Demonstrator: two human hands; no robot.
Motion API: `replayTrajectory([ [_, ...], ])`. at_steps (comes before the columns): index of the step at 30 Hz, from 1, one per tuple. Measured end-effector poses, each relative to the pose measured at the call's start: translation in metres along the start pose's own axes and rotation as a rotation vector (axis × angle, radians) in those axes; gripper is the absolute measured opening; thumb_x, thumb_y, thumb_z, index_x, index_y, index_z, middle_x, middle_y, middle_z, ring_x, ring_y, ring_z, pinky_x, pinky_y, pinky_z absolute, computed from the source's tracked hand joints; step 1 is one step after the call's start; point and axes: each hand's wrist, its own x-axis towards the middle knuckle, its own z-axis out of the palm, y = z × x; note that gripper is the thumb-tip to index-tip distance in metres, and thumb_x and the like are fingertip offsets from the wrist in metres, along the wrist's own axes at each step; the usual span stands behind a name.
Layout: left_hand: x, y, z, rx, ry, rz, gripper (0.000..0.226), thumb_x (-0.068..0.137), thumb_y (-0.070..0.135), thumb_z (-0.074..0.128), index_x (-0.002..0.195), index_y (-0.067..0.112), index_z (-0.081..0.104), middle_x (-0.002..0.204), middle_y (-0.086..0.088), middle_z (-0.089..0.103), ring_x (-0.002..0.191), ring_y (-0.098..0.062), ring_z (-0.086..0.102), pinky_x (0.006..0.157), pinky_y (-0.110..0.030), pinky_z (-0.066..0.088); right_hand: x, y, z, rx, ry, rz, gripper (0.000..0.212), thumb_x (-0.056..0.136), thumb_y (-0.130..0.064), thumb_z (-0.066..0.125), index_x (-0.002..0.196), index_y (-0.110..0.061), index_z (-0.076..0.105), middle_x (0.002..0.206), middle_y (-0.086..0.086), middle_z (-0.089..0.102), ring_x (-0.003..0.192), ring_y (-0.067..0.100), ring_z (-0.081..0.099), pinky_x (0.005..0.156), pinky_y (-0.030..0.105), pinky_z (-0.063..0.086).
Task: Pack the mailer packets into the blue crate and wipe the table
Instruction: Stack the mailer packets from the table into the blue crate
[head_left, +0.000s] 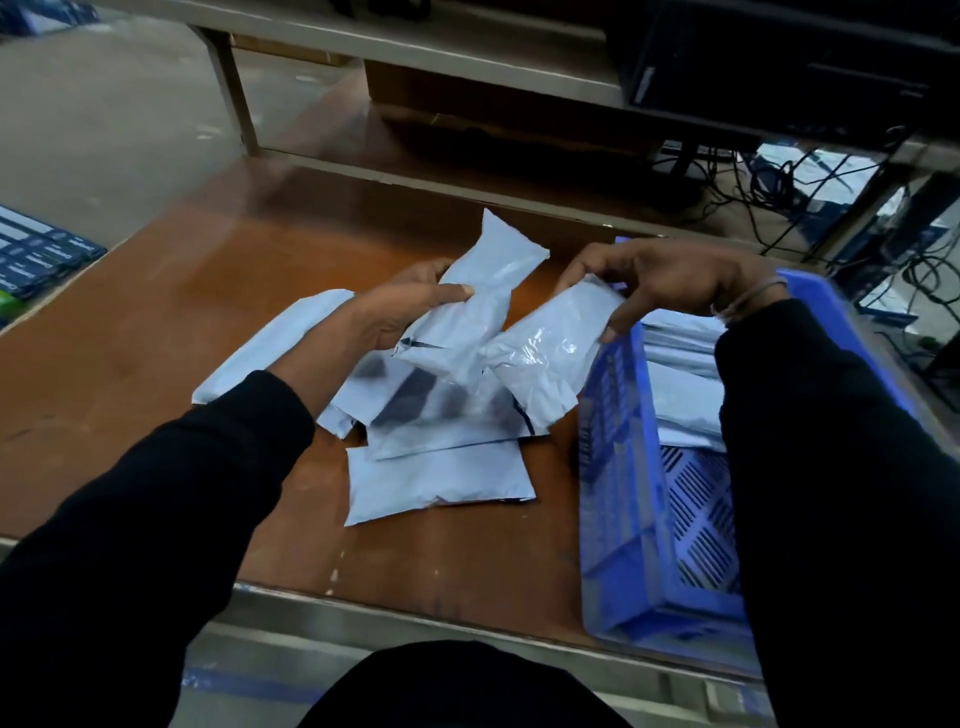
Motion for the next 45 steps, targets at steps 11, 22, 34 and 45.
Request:
replayTrajectory([
  [11, 0.003, 0.023, 0.087, 0.055, -0.105, -0.048, 0.08, 0.083, 0.086, 0.041, 0.129, 0.027, 0.067, 0.128, -0.001, 0.072, 0.12, -0.022, 0.068, 0.102, -0.043, 0.054, -0.039, 0.023, 0.0, -0.112, 0.376, -0.006, 0.066, 0.064, -0.023, 0.093, 0.121, -0.044, 0.069, 0.122, -0.002, 0.051, 0.119, 0.018, 0.051, 0.101, 0.041, 0.051],
  [22, 0.015, 0.064, 0.132, 0.327, -0.3, 0.101, 0.065, 0.077, 0.024, 0.085, 0.136, 0.022, 0.056, 0.128, -0.004, 0.068, 0.112, -0.024, 0.071, 0.086, -0.041, 0.061, -0.1, 0.052, -0.007, -0.151, 0.606, 0.061, 0.085, 0.068, -0.035, 0.091, 0.143, -0.029, 0.052, 0.134, 0.005, 0.038, 0.123, 0.019, 0.048, 0.106, 0.036, 0.049],
  [34, 0.031, 0.117, 0.225, 0.477, -0.646, 0.06, 0.061, 0.088, 0.015, 0.072, 0.145, 0.023, 0.053, 0.132, -0.002, 0.07, 0.119, -0.027, 0.069, 0.095, -0.042, 0.059, -0.204, 0.096, -0.014, 0.396, 0.682, 0.143, 0.076, 0.062, -0.042, 0.094, 0.127, -0.026, 0.059, 0.128, 0.011, 0.065, 0.112, 0.032, 0.068, 0.093, 0.055, 0.056],
  [45, 0.045, 0.059, 0.289, 0.848, -0.866, -0.048, 0.048, 0.084, 0.032, 0.085, 0.125, 0.012, 0.068, 0.118, -0.004, 0.076, 0.107, -0.024, 0.074, 0.098, -0.049, 0.058, -0.238, 0.126, 0.036, -0.127, 0.175, 0.578, 0.106, 0.056, -0.059, 0.091, 0.144, -0.034, 0.039, 0.132, -0.009, 0.05, 0.12, 0.008, 0.054, 0.107, 0.027, 0.044],
])
